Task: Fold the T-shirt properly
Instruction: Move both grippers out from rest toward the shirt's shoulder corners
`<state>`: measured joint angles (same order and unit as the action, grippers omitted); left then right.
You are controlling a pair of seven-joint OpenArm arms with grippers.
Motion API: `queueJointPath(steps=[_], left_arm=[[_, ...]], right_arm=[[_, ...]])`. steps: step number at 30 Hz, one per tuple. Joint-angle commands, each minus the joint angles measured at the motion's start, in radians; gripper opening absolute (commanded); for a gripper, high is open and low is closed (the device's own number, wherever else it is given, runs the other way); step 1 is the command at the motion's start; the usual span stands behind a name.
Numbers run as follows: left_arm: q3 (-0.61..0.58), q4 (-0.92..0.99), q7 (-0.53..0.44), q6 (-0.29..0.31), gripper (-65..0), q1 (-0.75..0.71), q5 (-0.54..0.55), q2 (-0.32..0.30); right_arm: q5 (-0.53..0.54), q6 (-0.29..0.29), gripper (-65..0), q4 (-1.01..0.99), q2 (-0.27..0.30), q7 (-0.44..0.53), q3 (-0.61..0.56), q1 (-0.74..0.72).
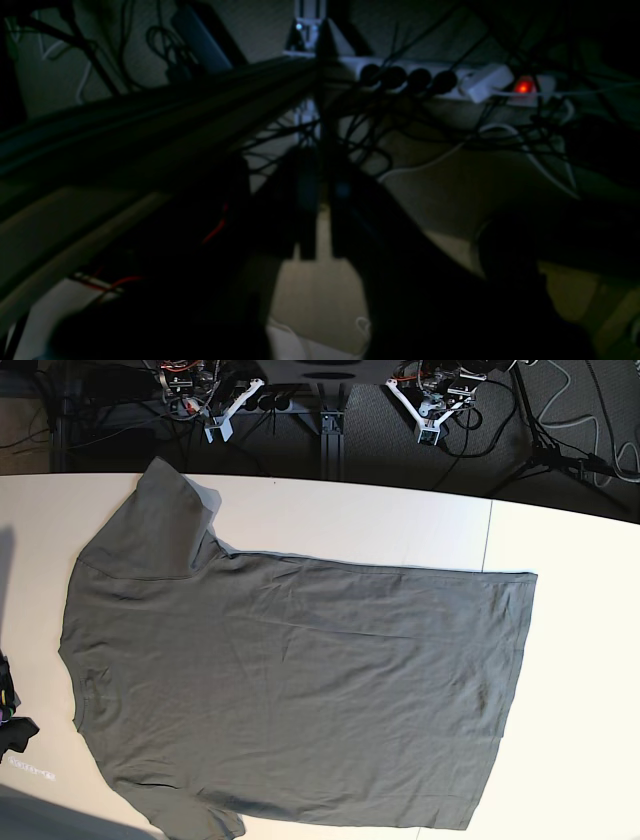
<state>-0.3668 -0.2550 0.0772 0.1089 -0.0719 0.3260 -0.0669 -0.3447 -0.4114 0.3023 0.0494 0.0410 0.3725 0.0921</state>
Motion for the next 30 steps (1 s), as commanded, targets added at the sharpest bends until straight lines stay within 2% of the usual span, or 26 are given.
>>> queueJointPath(steps=[1, 24, 28, 30], left_arm=[[0.001, -0.004, -0.013, -0.019, -59.1, -0.001, -0.003, -0.003], [0.001, -0.004, -0.031, -0.019, -59.2, -0.002, -0.031, -0.015], [0.001, -0.044, 0.002, 0.05, -59.2, -0.035, -0.031, -0.067], [0.004, -0.096, 0.021, 0.137, -59.2, -0.067, -0.031, -0.108]], right_arm=[[0.005, 0.075, -61.8, 0.01, 0.006, 0.012, -0.002, 0.005], [0.005, 0.069, -61.8, 0.017, 0.013, 0.011, -0.002, 0.009], [0.006, 0.038, -61.8, 0.041, 0.05, 0.011, -0.002, 0.051], [0.042, 0.022, -61.8, 0.073, 0.078, 0.011, -0.002, 0.089]])
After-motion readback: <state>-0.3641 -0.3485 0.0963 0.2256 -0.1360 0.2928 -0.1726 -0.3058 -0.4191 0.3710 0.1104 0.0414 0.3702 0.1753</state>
